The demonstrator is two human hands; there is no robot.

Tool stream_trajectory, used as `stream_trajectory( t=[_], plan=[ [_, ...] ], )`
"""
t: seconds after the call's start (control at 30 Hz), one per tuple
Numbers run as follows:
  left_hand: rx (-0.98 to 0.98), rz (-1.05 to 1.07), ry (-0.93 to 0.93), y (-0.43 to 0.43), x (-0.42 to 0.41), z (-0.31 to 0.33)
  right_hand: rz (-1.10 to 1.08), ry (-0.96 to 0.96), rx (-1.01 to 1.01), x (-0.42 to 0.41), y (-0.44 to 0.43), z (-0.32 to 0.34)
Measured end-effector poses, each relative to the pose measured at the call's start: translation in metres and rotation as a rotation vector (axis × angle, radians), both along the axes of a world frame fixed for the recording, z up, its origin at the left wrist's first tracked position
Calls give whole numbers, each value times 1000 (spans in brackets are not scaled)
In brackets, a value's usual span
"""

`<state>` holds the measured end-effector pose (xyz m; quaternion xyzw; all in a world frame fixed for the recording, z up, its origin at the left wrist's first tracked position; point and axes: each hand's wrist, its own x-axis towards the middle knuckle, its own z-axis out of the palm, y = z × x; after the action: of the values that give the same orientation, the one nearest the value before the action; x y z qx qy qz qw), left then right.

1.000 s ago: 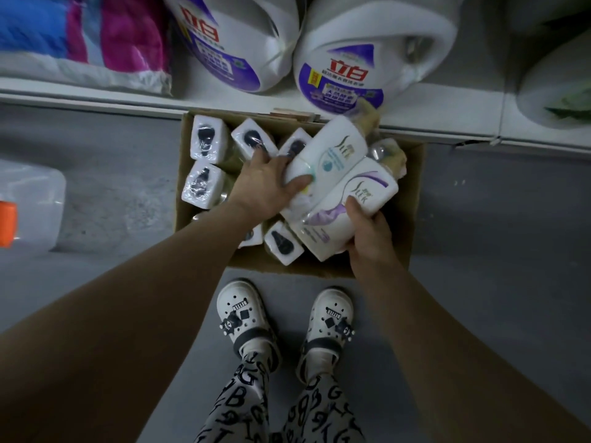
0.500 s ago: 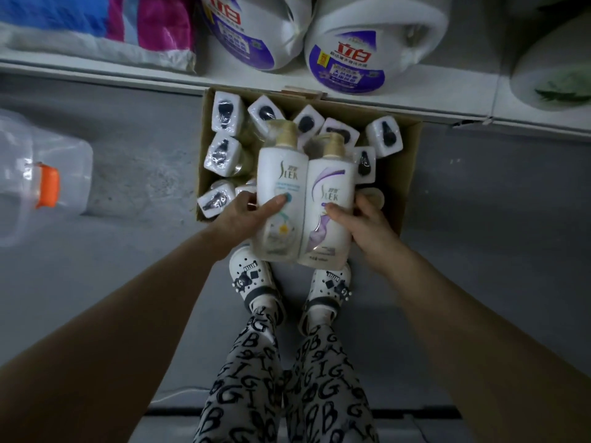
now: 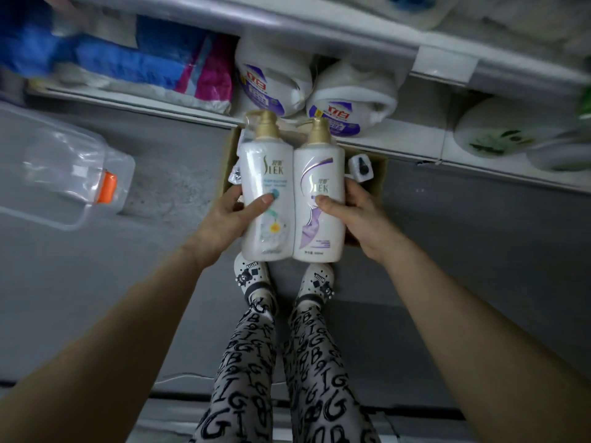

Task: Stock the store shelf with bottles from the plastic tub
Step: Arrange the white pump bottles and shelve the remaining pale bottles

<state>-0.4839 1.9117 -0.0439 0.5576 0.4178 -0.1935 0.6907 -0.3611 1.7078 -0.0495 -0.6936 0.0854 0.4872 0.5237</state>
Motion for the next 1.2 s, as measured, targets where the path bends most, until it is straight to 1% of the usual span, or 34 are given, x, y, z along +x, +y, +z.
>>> stream_trajectory(
  t=[0.27, 0.57, 0.8, 1.1, 1.2],
  plan=[
    [57, -45, -106, 8, -6, 127, 2, -71, 14, -9, 10, 124],
    [130, -58, -221, 9, -8, 259, -8, -241, 58, -10, 11, 263],
    [211, -78, -375, 12, 6, 341, -17, -396, 147, 2, 6, 353],
    [278, -70, -587, -3, 32, 432, -25, -613, 227, 31, -12, 449],
    [336, -70, -628, -7, 41, 460, -18, -697, 255, 41, -16, 476]
  ],
)
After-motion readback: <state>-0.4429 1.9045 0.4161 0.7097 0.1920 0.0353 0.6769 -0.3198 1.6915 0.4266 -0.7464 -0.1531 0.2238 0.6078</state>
